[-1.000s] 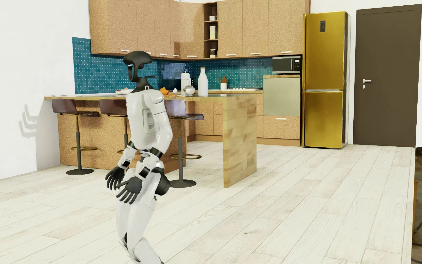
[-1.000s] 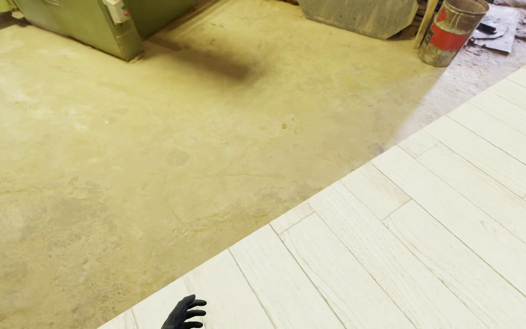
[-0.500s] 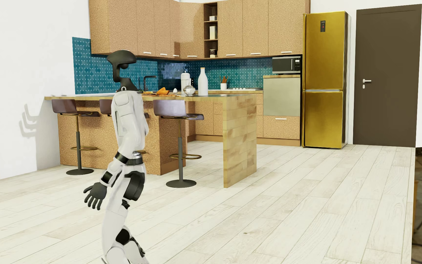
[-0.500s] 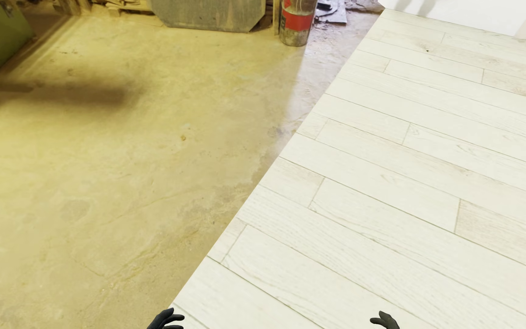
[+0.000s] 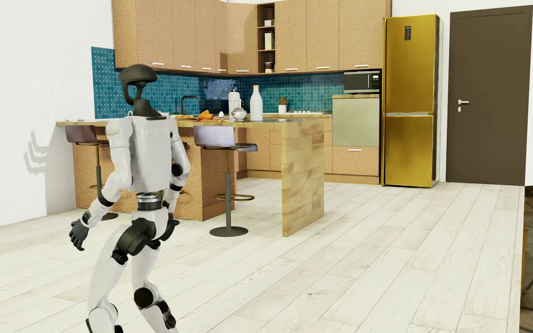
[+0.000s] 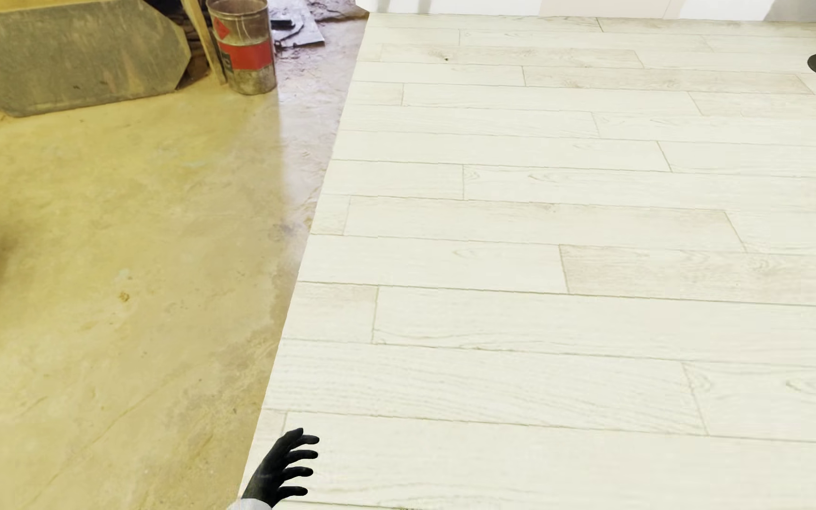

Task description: Face back

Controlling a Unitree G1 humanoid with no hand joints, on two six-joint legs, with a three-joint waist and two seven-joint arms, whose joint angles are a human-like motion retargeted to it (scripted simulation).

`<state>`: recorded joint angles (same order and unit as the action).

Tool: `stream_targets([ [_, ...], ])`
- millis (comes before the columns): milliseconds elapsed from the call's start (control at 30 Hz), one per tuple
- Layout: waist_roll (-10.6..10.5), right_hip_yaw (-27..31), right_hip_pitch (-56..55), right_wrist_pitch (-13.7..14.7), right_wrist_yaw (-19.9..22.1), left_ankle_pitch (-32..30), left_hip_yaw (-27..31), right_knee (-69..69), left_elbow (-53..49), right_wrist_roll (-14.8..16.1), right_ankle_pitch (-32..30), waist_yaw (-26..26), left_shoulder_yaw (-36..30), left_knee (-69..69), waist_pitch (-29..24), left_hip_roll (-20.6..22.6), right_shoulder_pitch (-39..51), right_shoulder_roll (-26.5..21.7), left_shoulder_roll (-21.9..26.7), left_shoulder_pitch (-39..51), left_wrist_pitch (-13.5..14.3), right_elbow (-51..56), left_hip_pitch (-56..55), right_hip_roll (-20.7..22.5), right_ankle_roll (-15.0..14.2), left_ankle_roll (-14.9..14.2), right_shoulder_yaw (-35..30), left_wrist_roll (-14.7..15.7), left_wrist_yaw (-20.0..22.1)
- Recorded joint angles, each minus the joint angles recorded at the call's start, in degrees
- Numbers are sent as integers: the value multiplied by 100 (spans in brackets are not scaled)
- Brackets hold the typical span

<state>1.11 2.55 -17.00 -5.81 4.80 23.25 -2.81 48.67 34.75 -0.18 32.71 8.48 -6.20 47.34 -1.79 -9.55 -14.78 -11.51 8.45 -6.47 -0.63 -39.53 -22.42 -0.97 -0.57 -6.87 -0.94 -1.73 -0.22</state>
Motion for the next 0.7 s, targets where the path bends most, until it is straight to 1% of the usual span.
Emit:
stream_targets([
  [33, -36, 106, 45, 35, 97, -101, 196, -66, -51, 14, -28, 66, 20, 347, -29, 16, -57, -78, 14, -23, 109, -142, -115, 101, 9, 234, 89, -32, -10],
  [67, -119, 224, 88, -69, 251, -114, 370, -200, 65, 5, -88, 113, 140, 614, -6, 93, -90, -141, 124, -152, 238, -102, -221, 195, 1, 1172, 10, -95, -102],
  [100, -186, 333, 91, -169, 437, 245, 382, -286, 95, -13, -124, 96, 381, 176, 45, 105, -59, -37, 193, -394, 300, -22, -90, 255, -15, 1670, -118, -148, -229],
  [133, -190, 333, 45, -227, 607, 284, 381, -259, 179, -8, -130, 48, 468, -259, 89, 69, -36, 107, 261, -578, 311, 103, 166, 212, -53, 358, -212, -149, -314],
  [167, -183, 252, 55, -280, 718, 285, 300, -249, 55, 17, -80, 46, 375, -378, 67, 50, 8, 156, 256, -640, 231, 188, 292, 125, -74, -189, -318, -115, -340],
  [200, -105, -12, -33, -305, 723, 301, 93, -151, 72, 67, -111, -70, 169, -480, 46, 31, 19, 329, 223, -524, 172, 262, 430, -45, -60, -182, -147, -128, -277],
  [233, -32, -264, -36, -243, 644, 326, -10, -146, 83, 150, -65, -81, 98, -465, -28, 27, 20, 285, 205, -317, 108, 243, 533, -195, -57, -166, -23, -128, -205],
  [267, 53, -218, -17, -193, 524, 207, -24, -73, -23, 201, -20, -91, -3, -56, -138, 30, 88, 212, 126, -75, 21, 85, 424, -214, -38, -90, 194, -92, -65],
  [300, 61, -118, 5, -77, 406, -262, 79, -47, -125, 208, 9, -80, -63, 762, -174, 8, 70, -40, 47, -69, -34, -49, 40, -151, -22, 58, 182, -30, 14],
  [333, 34, 52, 7, 68, 344, -896, 246, -88, -63, 166, -4, -116, -82, 1471, -131, 58, 27, -207, 83, -146, -56, -135, -347, -52, -9, 587, 169, 13, -18],
  [367, -62, 184, 134, 266, 351, -1107, 410, -277, -4, 62, -67, -173, 124, 1860, -79, 227, -56, -202, 126, -307, -101, -338, -592, 45, -4, 1358, 209, -13, -181],
  [400, -185, 318, 234, 146, 410, -515, 418, -400, -105, -47, -112, -300, 339, 1661, -73, 409, -17, -117, 189, -451, -180, -202, -694, 127, -24, 1634, -15, -114, -394],
  [433, -344, 375, 231, -77, 455, 252, 401, -360, -96, -148, -116, -320, 571, 885, -54, 447, 159, 39, 292, -640, -205, 74, -683, 235, -56, 1781, -224, -242, -577],
  [467, -466, 327, 181, -167, 477, 209, 495, -327, 136, -243, 2, -422, 477, 204, 64, 452, 269, 197, 422, -775, -196, 110, -534, 234, -81, 751, -381, -317, -659],
  [500, -492, 340, 162, -207, 435, 93, 457, -167, 345, -268, -39, -331, 397, 91, 88, 400, 255, 278, 439, -745, -209, 122, -377, 235, -108, 171, -380, -299, -662],
  [533, -379, 170, 24, -310, 332, 133, 248, 152, 231, -247, -187, -309, 284, -14, 52, 384, 224, 304, 470, -709, -228, 275, -177, 59, -215, 194, -270, -268, -606],
  [567, -292, -196, -99, -337, 161, 171, 57, 259, 134, -198, -309, -233, 237, -107, 58, 315, 185, 264, 419, -586, -208, 325, -41, -165, -357, 199, -36, -215, -488],
  [600, -159, -328, -143, -223, -5, 242, -91, 145, 137, -131, -240, -113, 171, -117, 54, 232, 83, 162, 404, -360, -126, 210, 80, -230, -477, 181, 37, -148, -350],
  [633, -63, -265, -39, -80, -103, 247, -98, -77, 85, -72, -55, -85, 132, 115, 33, 174, -53, -18, 165, -95, -49, 9, 63, -173, -468, 172, 29, -84, -194],
  [667, 37, -139, 54, -6, -83, -122, 7, -188, -39, -43, -108, -119, -77, 748, -41, 187, -19, -64, 5, 25, 59, -262, -174, -77, 20, 532, 46, -50, -81],
  [700, 16, 11, 148, 84, 36, -501, 210, -378, 20, -47, -193, -105, 4, 1204, -27, 275, 21, -128, -54, -127, 216, -303, -457, 6, -81, 1279, 57, -78, -141],
])
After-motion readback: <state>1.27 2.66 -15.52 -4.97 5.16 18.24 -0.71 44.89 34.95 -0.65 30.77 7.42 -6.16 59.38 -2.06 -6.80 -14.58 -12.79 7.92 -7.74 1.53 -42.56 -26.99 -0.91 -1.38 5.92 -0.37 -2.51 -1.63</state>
